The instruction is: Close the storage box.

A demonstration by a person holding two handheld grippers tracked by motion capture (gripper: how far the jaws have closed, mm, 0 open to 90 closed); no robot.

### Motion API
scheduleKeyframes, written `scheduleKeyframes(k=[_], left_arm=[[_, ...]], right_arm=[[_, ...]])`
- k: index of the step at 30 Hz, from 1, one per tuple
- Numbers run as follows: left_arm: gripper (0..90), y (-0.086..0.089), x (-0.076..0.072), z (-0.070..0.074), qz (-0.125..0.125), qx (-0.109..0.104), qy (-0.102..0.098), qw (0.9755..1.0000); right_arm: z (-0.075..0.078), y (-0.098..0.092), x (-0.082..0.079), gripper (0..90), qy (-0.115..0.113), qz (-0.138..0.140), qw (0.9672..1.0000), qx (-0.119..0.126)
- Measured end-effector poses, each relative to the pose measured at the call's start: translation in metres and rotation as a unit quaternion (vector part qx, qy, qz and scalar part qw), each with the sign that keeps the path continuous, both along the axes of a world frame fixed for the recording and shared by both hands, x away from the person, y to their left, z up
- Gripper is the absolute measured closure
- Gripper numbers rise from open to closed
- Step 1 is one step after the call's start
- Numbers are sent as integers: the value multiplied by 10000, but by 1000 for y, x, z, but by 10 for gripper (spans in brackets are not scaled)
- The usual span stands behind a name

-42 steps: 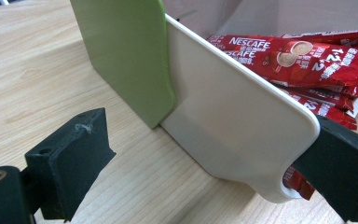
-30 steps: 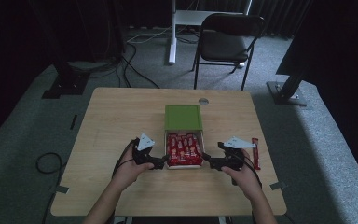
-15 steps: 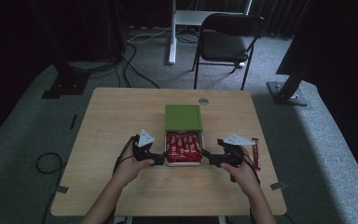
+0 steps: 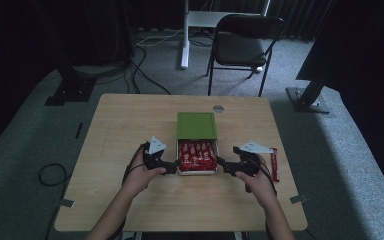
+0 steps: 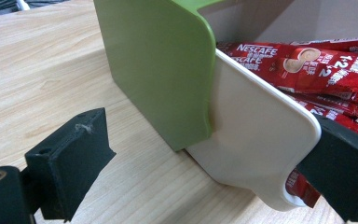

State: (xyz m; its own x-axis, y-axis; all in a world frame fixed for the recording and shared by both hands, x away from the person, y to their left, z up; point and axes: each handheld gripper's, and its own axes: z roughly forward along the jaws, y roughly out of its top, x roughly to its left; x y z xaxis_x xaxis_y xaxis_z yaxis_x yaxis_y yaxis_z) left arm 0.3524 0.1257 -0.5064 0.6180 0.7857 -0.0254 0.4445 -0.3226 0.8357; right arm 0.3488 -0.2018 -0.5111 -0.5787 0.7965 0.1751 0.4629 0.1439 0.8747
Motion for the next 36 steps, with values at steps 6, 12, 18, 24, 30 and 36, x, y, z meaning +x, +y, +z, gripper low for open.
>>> scheduleKeyframes(k=[6,12,18,24,30,36], left_arm=[[67,-1,4,0,36,0,-1,10000],[67,-1,7,1,59,52,-21,10000],[67,-1,11,1,79,68,-16,9999],[67,-2,15,2,92,122,-36,9999],[67,-1,19,2,125,121,-37,9998],[67,-1,22,2,157,120,-50,9998]], right_arm=[[0,1,4,131,-23,-45,10000,-21],[1,2,7,131,-20,-72,10000,-32],[1,2,10,131,-12,-101,9999,-25],[1,4,14,130,-16,-132,9999,-24],[1,4,17,129,8,-160,9999,-8],[2,5,21,128,4,-191,9998,-27]])
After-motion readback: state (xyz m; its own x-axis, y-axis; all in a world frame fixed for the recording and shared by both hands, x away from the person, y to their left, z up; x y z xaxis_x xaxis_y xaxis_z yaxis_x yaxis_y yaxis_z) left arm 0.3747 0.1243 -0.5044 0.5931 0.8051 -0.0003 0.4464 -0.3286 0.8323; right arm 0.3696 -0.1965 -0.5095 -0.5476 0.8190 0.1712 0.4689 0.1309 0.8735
